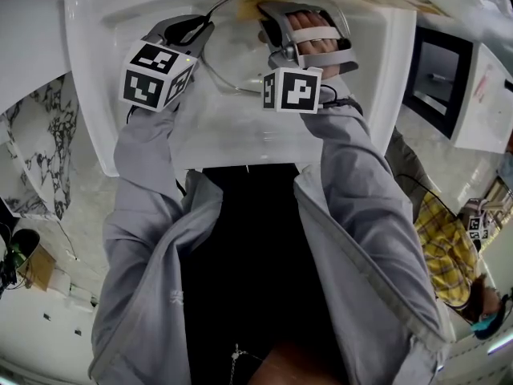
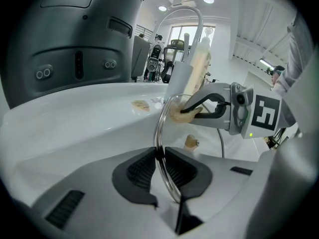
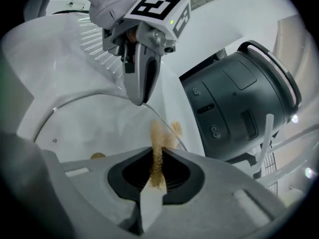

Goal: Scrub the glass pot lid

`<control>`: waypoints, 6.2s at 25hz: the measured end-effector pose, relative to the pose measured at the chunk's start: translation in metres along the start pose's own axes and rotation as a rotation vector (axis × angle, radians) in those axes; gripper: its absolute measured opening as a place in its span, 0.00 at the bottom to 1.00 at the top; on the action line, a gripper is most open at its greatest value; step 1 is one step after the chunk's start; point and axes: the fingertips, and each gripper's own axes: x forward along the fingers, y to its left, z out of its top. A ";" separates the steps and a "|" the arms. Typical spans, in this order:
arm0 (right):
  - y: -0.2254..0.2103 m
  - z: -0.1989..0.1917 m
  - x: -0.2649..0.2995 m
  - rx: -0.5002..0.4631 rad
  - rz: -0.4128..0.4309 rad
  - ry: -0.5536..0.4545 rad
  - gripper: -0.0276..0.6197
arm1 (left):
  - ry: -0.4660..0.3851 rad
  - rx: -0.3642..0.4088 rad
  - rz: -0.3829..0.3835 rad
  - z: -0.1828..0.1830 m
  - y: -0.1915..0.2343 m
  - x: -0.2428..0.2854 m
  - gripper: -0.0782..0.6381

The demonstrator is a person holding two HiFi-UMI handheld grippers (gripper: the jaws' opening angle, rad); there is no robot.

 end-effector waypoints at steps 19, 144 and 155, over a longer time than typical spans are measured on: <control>0.158 -0.008 -0.036 0.114 0.548 0.003 0.09 | 0.007 -0.004 0.018 -0.004 0.000 0.002 0.19; 0.055 0.032 -0.151 0.885 0.660 -0.181 0.09 | 0.243 0.173 -0.242 -0.005 -0.023 0.040 0.40; -0.002 0.024 -0.188 0.861 0.472 -0.198 0.09 | 0.218 0.193 -0.184 0.013 -0.039 0.012 0.24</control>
